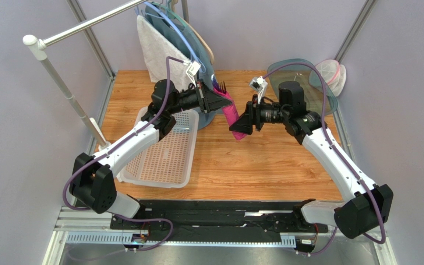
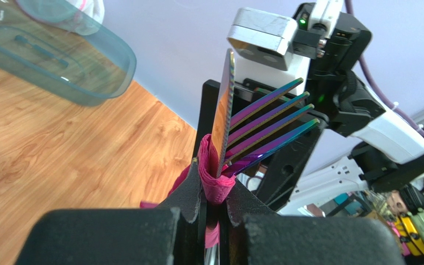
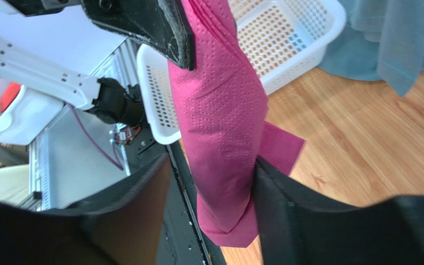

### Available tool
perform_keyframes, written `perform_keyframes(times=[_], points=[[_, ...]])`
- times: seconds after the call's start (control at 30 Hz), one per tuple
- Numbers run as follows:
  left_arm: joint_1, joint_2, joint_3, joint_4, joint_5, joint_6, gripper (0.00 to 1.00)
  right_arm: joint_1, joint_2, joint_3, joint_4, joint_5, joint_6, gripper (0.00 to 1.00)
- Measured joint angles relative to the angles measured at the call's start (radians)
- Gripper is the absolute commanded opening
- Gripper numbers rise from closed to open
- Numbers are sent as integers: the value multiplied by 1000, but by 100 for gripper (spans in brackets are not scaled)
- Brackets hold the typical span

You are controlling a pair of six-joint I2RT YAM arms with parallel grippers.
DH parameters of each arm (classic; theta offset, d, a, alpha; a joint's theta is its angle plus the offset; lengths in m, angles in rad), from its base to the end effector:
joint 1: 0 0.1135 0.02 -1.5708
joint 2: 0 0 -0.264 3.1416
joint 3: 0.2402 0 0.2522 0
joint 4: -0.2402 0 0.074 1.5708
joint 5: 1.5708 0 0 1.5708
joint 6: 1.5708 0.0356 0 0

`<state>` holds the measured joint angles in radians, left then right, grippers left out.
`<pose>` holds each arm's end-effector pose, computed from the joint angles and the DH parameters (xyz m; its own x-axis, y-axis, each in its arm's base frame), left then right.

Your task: Place the utensils on the paper napkin and roll it up

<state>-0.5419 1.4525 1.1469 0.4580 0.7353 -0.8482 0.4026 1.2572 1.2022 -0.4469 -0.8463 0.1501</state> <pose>0.2787 -0.1957 0.3744 -0.6270 -0.2719 -0.7301 0.7262 0.1353 -0.6740 0.2398 0.1311 0.3641 -0.5668 -0.1336 -0.8129 -0.7878 0.3768 0.4873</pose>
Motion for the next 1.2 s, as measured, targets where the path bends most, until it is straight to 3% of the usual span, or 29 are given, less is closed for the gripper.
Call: perform_keyframes(times=[0.03, 0.2, 0.3, 0.33, 0.47, 0.5, 0.63, 0.83, 1.0, 1.2], points=[[0, 1, 0, 13, 7, -7, 0, 0, 2, -2, 6, -16, 6, 44], [2, 9, -1, 71, 54, -35, 0, -3, 11, -7, 25, -61, 23, 35], [6, 16, -1, 104, 84, -50, 0, -6, 14, -7, 31, -82, 35, 17], [6, 17, -1, 113, 95, -53, 0, -7, 16, -7, 33, -95, 38, 0], [8, 19, -1, 147, 124, -67, 1, -6, 17, -6, 43, -126, 43, 0], [8, 19, -1, 152, 129, -67, 20, -6, 16, -6, 44, -130, 44, 0], [9, 17, -6, 163, 121, -47, 62, -4, 16, 9, 37, -130, 54, 0], [15, -55, -51, 103, 100, 21, 86, 0, 14, 72, 41, -112, 79, 0], [16, -82, -61, 90, 101, 36, 93, 0, 3, 83, 66, -111, 102, 0], [19, -67, -61, 128, 119, 8, 86, 2, 3, 84, 97, -111, 135, 0]])
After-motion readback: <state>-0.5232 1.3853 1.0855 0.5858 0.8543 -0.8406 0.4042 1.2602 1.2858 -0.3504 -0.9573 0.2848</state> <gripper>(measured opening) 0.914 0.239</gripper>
